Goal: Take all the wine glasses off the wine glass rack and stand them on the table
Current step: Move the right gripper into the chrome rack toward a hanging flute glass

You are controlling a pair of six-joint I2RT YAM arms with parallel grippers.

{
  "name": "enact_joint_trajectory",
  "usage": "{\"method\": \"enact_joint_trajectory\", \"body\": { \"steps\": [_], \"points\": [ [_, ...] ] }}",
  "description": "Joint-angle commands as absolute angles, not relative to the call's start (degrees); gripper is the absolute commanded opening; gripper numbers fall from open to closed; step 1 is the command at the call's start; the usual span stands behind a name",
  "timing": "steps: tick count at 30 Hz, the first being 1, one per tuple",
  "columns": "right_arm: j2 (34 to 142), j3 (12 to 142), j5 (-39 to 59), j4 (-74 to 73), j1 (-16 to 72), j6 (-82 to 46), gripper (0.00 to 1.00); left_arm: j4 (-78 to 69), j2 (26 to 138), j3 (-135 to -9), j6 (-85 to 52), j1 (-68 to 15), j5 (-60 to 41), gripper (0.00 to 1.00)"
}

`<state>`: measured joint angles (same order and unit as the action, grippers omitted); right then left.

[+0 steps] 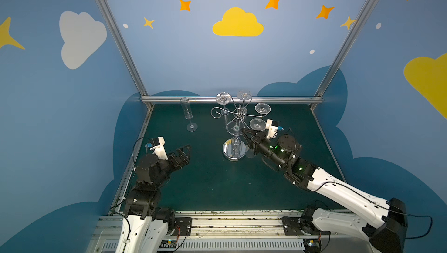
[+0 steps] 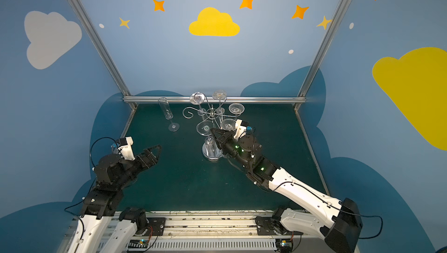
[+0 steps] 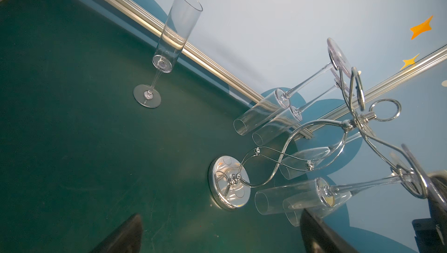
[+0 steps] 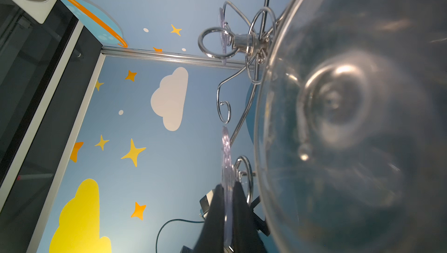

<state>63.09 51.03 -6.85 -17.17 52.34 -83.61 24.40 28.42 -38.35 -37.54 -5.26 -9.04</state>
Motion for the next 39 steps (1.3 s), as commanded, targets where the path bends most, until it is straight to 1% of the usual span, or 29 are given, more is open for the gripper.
{"method": "enact_joint_trajectory", "body": {
  "steps": [1, 3, 14, 28, 39],
  "points": [
    [62.58, 50.72, -7.47, -18.37, 52.73, -83.54, 0.03, 24.52, 28.04, -37.9, -37.21, -5.36, -9.26, 0.99],
    [62.41, 50.8, -7.46, -18.33, 52.88, -83.62, 0.0, 24.61, 27.95, -37.9, -37.24, -5.41, -9.06, 1.0],
    [62.32, 52.97, -4.97, -19.17, 53.29, -84.02, 0.0, 24.97, 27.88, -38.19, -37.03, -5.36, -8.95, 0.99],
    [60.82, 54.76, -4.93, -17.72, 54.58, -83.83, 0.0, 26.48, 26.57, -38.58, -36.99, -5.37, -8.47, 0.99],
    [64.51, 58.97, -3.74, -19.91, 54.67, -83.89, 0.0, 26.93, 25.76, -38.55, -37.15, -5.36, -8.48, 0.99]
  ]
}}
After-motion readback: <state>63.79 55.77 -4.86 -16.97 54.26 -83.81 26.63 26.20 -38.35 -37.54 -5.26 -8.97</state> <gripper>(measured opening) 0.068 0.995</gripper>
